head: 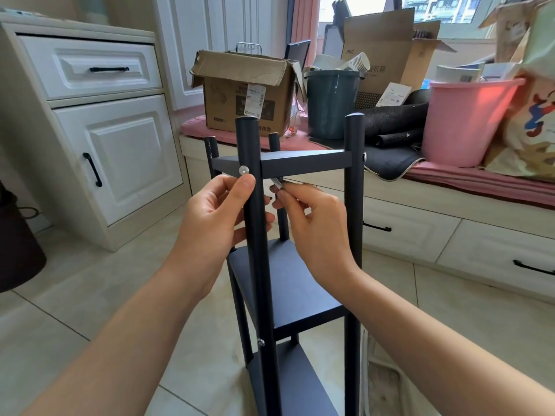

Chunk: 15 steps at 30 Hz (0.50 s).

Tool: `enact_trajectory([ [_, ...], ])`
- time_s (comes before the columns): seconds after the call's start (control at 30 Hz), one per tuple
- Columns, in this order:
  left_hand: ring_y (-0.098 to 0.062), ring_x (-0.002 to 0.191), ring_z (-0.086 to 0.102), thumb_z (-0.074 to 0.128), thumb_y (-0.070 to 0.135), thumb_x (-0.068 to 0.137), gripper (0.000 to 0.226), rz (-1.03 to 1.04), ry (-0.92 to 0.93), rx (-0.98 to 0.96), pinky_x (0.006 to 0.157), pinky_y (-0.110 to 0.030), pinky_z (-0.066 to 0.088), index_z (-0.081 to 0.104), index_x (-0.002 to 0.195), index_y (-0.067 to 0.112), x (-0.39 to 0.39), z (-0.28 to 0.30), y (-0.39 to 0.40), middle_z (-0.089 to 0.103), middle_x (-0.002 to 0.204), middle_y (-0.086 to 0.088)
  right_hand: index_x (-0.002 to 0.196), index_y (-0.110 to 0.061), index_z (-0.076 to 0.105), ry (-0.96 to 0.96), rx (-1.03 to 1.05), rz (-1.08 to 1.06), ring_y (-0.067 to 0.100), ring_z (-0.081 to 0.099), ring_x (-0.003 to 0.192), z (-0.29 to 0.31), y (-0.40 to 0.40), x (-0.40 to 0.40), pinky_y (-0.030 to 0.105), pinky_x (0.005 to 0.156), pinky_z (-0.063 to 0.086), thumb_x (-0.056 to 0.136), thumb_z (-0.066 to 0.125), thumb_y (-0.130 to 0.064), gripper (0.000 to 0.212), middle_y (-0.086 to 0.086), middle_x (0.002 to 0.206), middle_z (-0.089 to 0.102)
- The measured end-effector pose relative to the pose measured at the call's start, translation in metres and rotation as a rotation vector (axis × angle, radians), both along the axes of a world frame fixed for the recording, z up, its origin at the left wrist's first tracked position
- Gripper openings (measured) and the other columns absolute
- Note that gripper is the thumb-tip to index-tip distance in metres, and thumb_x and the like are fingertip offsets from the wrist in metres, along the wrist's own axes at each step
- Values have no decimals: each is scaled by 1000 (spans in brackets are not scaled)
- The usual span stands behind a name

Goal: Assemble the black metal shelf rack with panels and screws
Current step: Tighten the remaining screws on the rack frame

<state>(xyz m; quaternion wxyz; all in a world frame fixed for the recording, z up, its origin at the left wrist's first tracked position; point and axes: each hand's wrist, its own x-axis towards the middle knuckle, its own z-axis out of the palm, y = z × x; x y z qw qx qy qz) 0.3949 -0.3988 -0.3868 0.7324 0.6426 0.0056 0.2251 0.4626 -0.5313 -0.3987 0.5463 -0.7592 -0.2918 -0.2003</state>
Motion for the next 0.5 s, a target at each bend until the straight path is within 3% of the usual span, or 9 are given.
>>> enact_trajectory([
  [0.3, -28, 80, 74, 64, 49, 84, 34, 4, -1, 17, 72, -37, 61, 65, 96, 18, -2, 1, 0, 76, 91, -6, 98, -14, 79, 20, 68, 27, 22, 66, 87, -6, 7, 3, 44, 81, 51, 95, 63, -13, 16, -5, 87, 75],
  [0.5, -29, 83, 76, 63, 50, 83, 37, 11, 1, 50, 74, -37, 63, 65, 99, 17, -5, 0, -1, 76, 94, -7, 94, -8, 79, -103, 43, 9, 18, 55, 79, -14, 12, 7, 38, 76, 48, 93, 66, -10, 13, -1, 81, 74],
])
